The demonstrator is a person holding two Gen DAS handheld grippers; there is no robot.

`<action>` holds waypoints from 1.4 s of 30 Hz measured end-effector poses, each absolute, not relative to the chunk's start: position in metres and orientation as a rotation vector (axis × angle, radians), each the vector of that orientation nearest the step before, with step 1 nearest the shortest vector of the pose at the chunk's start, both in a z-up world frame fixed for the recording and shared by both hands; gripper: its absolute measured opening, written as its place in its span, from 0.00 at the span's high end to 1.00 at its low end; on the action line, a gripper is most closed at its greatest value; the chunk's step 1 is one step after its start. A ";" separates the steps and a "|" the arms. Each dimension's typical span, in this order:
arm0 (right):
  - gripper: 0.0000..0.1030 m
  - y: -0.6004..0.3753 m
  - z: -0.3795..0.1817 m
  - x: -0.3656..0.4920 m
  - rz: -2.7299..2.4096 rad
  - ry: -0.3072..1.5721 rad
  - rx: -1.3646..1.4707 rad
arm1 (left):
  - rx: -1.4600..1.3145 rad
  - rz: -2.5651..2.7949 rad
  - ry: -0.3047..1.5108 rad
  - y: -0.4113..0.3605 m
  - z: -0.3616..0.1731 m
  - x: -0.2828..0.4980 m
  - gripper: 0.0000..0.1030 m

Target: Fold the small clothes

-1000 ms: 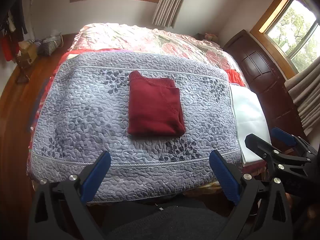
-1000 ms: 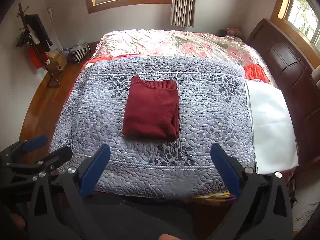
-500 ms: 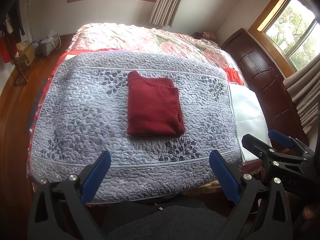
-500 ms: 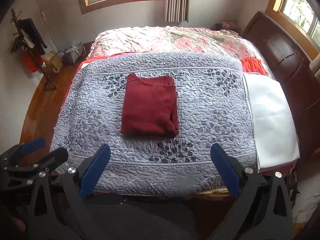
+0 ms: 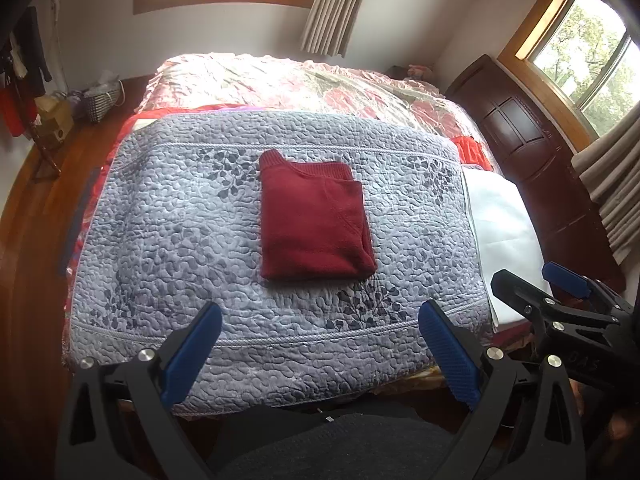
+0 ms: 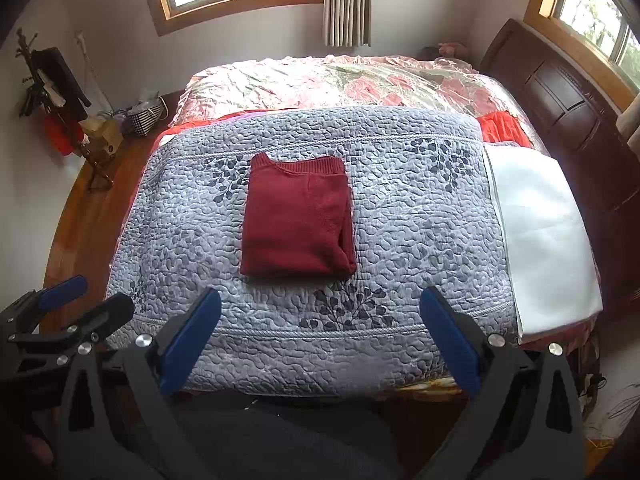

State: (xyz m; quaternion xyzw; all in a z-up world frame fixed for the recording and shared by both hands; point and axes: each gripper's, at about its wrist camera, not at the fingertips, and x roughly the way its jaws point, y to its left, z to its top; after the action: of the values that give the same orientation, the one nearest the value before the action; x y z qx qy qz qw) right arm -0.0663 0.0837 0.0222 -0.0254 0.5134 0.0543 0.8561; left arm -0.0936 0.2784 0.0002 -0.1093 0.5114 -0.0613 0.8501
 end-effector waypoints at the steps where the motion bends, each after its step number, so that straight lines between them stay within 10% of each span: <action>1: 0.04 0.083 0.022 -0.066 0.115 1.077 -0.054 | -0.227 -0.127 1.079 0.278 0.000 -0.093 0.04; 42: 0.03 0.091 0.019 -0.051 0.153 1.093 -0.087 | -0.188 -0.070 1.041 0.282 0.008 -0.089 0.04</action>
State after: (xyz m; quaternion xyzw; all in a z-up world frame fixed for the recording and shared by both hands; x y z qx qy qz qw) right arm -0.0515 0.0912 0.0187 -0.0413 0.5192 0.0729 0.8506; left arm -0.0893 0.2823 0.0078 -0.0897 0.4963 -0.0333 0.8629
